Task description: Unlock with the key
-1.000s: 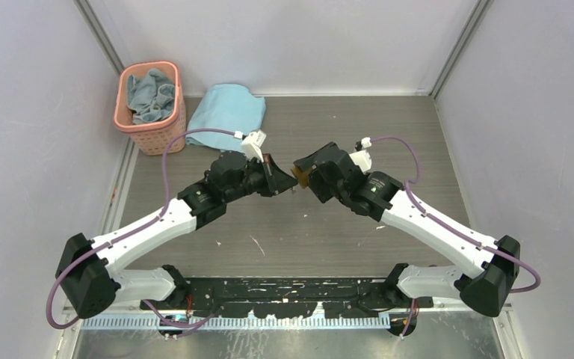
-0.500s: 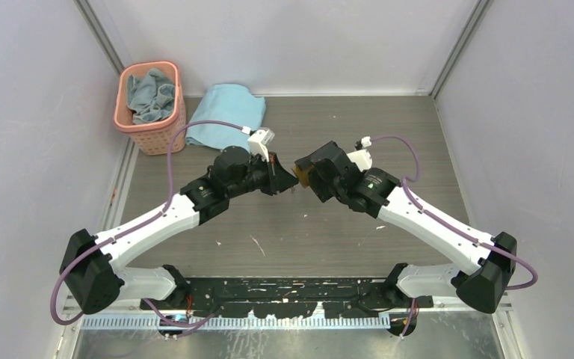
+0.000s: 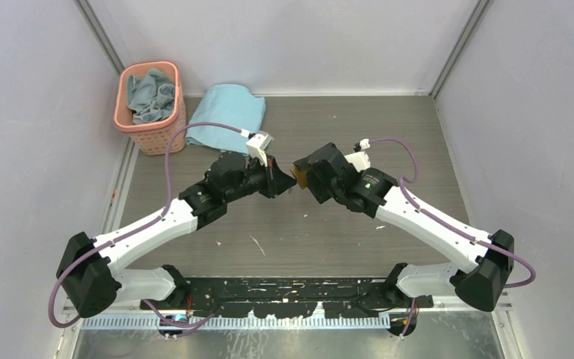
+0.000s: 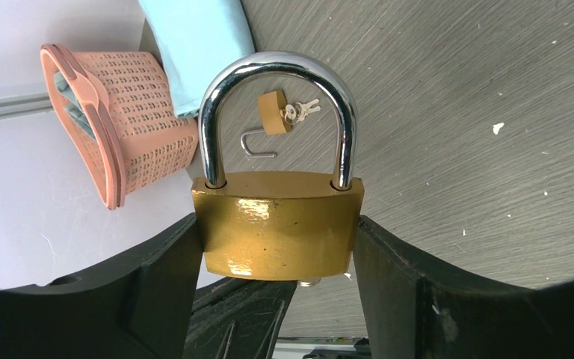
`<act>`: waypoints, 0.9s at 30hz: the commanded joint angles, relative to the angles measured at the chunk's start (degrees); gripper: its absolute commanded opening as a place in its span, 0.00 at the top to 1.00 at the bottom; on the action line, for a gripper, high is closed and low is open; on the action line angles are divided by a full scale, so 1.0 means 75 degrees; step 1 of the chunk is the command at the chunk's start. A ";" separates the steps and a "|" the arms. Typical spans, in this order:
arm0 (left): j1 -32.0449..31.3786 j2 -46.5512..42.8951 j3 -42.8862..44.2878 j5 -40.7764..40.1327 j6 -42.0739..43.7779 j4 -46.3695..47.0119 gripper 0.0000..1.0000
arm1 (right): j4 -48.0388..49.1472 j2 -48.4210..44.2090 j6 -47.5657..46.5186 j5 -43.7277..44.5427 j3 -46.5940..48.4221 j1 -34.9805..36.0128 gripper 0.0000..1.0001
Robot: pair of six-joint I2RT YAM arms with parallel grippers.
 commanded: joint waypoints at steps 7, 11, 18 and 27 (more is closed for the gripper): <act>-0.0071 -0.0319 -0.0228 -0.0872 0.1078 0.1352 1.00 | 0.0599 0.0150 0.0748 -0.1261 0.0851 0.0579 0.99; -0.0100 -0.0376 -0.0284 -0.0937 0.1341 0.1285 1.00 | 0.0554 0.0183 0.0992 -0.1238 0.0823 0.0582 0.99; -0.0266 -0.0404 -0.0274 -0.1233 0.2061 0.1036 1.00 | 0.0463 0.0320 0.1266 -0.1302 0.0915 0.0595 0.99; -0.0986 -0.0511 -0.0347 -0.2337 0.3295 0.0825 1.00 | 0.0060 0.0380 0.1401 -0.1200 0.1131 0.0591 0.99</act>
